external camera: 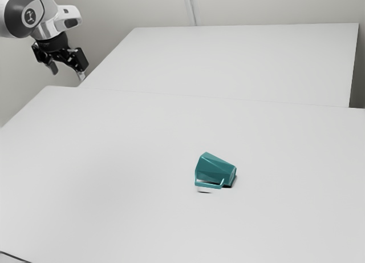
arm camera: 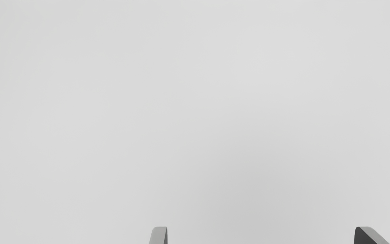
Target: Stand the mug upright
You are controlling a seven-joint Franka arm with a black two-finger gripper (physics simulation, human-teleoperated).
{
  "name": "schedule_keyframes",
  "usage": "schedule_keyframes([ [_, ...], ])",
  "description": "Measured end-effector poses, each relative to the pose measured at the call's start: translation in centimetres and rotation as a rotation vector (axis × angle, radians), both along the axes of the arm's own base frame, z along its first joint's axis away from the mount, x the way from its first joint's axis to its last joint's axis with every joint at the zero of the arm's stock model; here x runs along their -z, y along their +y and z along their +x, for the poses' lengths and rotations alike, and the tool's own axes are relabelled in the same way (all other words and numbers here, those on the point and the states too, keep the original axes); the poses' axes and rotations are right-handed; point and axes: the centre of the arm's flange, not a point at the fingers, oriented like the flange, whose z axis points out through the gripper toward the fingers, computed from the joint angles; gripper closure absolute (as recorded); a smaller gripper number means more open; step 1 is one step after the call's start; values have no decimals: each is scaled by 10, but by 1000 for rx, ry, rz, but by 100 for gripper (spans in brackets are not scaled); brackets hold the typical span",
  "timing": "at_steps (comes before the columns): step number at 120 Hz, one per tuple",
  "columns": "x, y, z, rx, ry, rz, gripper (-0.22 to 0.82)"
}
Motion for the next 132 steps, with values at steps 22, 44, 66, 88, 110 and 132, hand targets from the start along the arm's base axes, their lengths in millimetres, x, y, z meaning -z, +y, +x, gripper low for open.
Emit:
schedule_keyframes([
  [22, -1, -3, 3, 43, -18, -19, 0],
  [44, 20, -6, 13, 65, -15, -98, 0],
  [66, 107, -30, 39, 26, 89, -376, 0],
  [88, 198, -54, 43, -92, 217, -629, 0],
  [110, 249, -96, 55, -169, 289, -775, 0],
  [132, 292, -130, 49, -258, 375, -886, 0],
])
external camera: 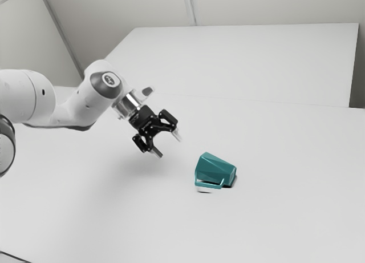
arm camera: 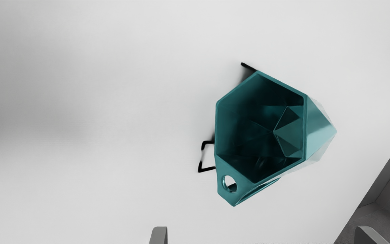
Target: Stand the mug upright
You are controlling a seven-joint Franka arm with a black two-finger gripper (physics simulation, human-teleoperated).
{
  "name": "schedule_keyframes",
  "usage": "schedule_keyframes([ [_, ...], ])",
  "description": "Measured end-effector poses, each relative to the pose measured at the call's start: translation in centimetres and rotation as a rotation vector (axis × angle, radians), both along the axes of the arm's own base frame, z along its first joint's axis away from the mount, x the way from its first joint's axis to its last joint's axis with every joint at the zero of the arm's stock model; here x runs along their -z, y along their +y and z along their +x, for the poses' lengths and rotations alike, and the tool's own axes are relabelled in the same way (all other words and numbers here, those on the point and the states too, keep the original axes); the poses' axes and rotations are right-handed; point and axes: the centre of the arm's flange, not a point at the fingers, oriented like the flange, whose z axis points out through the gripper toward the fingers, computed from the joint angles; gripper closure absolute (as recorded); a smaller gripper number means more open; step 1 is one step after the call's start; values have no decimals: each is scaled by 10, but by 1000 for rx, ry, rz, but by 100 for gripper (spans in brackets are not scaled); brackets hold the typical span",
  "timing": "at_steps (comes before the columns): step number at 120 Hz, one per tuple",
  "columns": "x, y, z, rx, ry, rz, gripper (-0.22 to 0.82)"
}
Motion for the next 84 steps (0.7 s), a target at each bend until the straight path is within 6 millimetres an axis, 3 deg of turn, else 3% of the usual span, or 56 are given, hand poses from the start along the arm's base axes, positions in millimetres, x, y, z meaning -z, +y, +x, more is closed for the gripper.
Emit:
schedule_keyframes([
  [20, 23, -16, 2, -56, 64, -61, 0],
  [50, 38, -42, 17, -119, 81, -115, 0],
  [84, 65, -58, 24, -224, 138, -200, 0],
])
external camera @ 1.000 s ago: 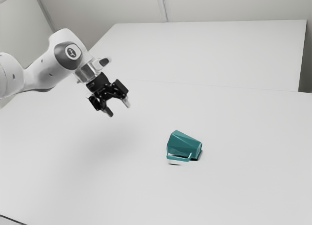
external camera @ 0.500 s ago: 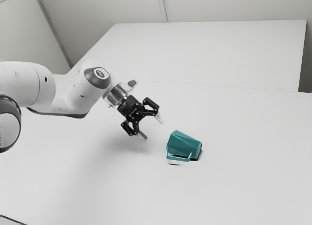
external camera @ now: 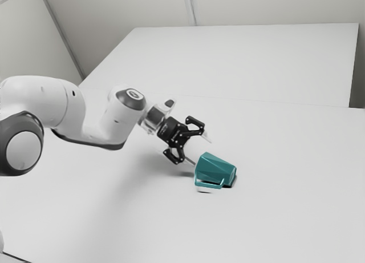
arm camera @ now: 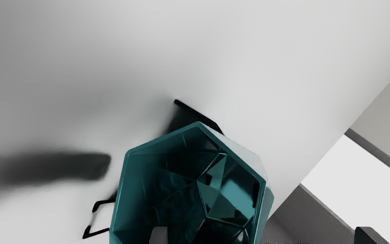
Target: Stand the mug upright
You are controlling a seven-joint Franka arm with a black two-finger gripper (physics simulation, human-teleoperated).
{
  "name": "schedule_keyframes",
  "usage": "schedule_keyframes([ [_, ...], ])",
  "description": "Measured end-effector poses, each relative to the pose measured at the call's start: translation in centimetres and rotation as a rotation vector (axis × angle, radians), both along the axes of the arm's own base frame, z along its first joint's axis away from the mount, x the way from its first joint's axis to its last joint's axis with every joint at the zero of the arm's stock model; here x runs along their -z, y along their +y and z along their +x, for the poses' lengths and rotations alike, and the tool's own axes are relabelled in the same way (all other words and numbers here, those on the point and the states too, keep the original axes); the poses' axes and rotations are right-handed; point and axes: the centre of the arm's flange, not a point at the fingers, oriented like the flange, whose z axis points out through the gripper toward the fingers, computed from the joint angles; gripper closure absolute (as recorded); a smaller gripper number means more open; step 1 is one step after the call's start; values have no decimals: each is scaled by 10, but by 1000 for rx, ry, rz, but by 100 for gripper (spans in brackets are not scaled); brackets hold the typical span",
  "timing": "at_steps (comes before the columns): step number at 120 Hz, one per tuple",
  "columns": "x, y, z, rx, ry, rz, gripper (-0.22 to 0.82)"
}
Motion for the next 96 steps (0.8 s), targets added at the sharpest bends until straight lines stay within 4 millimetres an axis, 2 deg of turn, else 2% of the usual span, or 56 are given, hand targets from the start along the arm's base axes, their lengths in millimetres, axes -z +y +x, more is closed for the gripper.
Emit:
schedule_keyframes([
  [39, 18, -26, -2, -60, 55, -78, 2],
  [57, 20, -30, -4, -58, 64, -71, 40],
  [66, 20, -31, -3, -57, 63, -64, 54],
  [78, 16, -31, -1, -57, 56, -57, 65],
  [96, 6, -36, 3, -53, 36, -49, 73],
])
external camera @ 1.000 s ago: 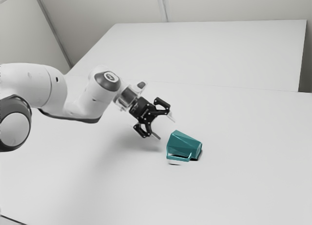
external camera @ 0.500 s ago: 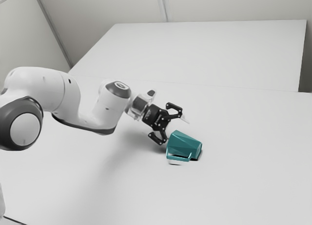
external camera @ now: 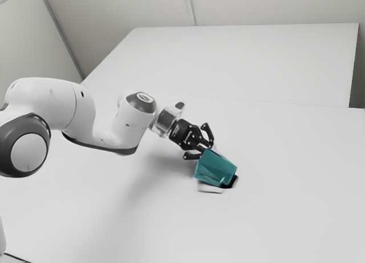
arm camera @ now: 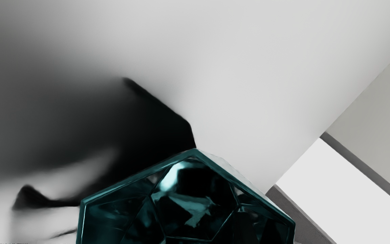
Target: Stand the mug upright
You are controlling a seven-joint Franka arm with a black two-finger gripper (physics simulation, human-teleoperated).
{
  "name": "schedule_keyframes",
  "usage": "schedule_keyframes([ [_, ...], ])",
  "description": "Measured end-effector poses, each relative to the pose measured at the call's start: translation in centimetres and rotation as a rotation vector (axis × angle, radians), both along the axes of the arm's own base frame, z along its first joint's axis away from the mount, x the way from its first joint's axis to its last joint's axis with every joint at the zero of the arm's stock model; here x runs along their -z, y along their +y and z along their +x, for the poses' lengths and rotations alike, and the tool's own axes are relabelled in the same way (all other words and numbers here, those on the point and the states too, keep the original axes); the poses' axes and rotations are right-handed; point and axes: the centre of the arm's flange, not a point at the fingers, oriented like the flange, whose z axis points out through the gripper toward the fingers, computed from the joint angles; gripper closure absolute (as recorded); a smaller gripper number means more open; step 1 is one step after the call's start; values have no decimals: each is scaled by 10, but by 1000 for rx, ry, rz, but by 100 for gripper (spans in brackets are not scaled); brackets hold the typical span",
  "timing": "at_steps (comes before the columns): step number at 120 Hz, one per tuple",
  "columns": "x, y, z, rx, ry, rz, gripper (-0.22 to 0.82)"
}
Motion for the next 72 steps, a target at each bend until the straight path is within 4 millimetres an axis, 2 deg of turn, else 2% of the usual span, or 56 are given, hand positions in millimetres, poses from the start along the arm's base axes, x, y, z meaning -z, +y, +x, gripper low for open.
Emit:
schedule_keyframes([
  [20, -12, -7, 3, 3, -27, 25, 76],
  [49, -92, -9, -6, 129, -195, 244, 78],
  [72, -131, 9, -18, 253, -291, 510, 78],
])
